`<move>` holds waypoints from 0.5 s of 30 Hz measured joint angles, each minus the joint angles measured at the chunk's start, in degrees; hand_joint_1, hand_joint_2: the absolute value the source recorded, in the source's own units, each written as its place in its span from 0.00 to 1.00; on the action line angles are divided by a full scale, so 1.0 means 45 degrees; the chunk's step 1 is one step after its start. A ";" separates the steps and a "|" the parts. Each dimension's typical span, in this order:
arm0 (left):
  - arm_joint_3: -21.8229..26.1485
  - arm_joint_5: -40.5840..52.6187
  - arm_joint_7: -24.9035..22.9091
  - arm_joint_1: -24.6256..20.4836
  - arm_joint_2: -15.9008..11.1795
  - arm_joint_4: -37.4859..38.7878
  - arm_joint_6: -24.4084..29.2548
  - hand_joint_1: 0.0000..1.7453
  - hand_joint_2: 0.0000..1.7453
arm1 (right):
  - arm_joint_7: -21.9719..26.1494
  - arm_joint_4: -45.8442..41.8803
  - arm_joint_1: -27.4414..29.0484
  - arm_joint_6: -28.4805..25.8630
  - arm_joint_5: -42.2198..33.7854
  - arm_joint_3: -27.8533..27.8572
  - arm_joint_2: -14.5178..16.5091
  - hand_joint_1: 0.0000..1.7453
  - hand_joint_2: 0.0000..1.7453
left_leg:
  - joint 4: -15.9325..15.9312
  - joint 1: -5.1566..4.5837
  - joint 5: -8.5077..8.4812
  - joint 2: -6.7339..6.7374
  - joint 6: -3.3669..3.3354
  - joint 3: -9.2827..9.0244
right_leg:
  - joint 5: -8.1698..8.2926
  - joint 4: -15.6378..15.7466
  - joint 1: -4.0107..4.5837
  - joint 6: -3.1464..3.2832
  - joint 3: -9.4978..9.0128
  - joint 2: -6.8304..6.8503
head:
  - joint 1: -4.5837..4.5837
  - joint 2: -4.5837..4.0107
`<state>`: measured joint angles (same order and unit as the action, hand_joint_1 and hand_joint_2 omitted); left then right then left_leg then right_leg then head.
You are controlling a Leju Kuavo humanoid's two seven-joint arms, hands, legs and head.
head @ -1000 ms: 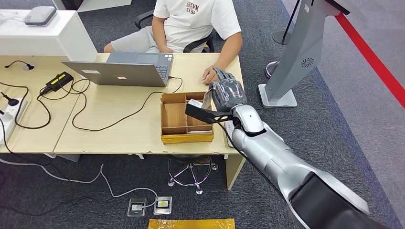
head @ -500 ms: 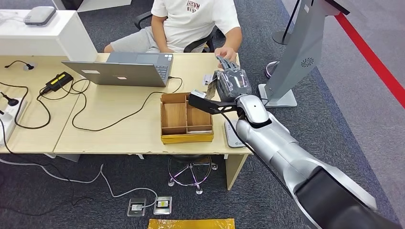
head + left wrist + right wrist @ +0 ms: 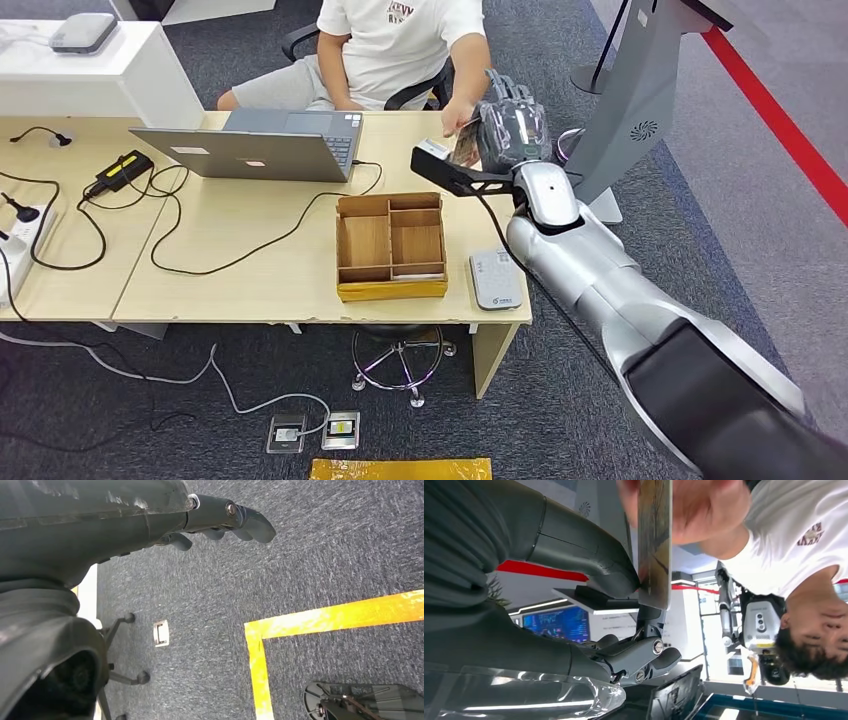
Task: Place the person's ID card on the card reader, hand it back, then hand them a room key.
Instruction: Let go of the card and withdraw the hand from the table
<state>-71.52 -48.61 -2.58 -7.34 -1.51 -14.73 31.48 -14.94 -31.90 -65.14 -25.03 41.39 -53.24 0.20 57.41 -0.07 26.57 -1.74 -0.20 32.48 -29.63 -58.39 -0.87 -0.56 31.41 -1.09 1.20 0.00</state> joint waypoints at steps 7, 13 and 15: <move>-0.0099 0.0106 -0.0023 -0.0006 -0.0001 0.0000 -0.0112 0.00 0.00 | -0.0291 0.0364 -0.0146 -0.0229 0.0271 -0.0005 0.0022 1.00 1.00 | 0.0000 0.0000 0.0000 -0.0002 0.0000 -0.0001 | 0.0000 0.0000 0.0000 0.0000 0.0000 0.0000 | 0.0001 0.0000; -0.0168 0.0197 -0.0142 -0.0008 -0.0005 0.0000 -0.0193 0.00 0.00 | -0.0552 0.0622 -0.0139 -0.0308 0.0284 -0.0005 -0.0011 1.00 1.00 | 0.0002 0.0000 0.0000 0.0000 0.0000 -0.0001 | 0.0000 0.0001 0.0000 0.0000 0.0004 -0.0003 | 0.0001 0.0000; -0.0188 0.0229 -0.0163 -0.0008 -0.0007 0.0000 -0.0225 0.00 0.00 | -0.0613 0.0709 -0.0125 -0.0311 0.0285 -0.0005 -0.0054 0.77 1.00 | 0.0002 0.0000 0.0000 -0.0001 0.0000 0.0000 | 0.0000 0.0001 -0.0001 0.0000 0.0005 -0.0003 | 0.0001 0.0000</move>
<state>-72.37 -47.58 -3.32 -7.38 -1.54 -14.73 30.47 -17.70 -28.71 -65.70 -26.42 42.67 -53.27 -0.04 57.42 -0.07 26.57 -1.75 -0.20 32.47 -29.63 -58.38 -0.87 -0.56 31.43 -1.10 1.21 0.00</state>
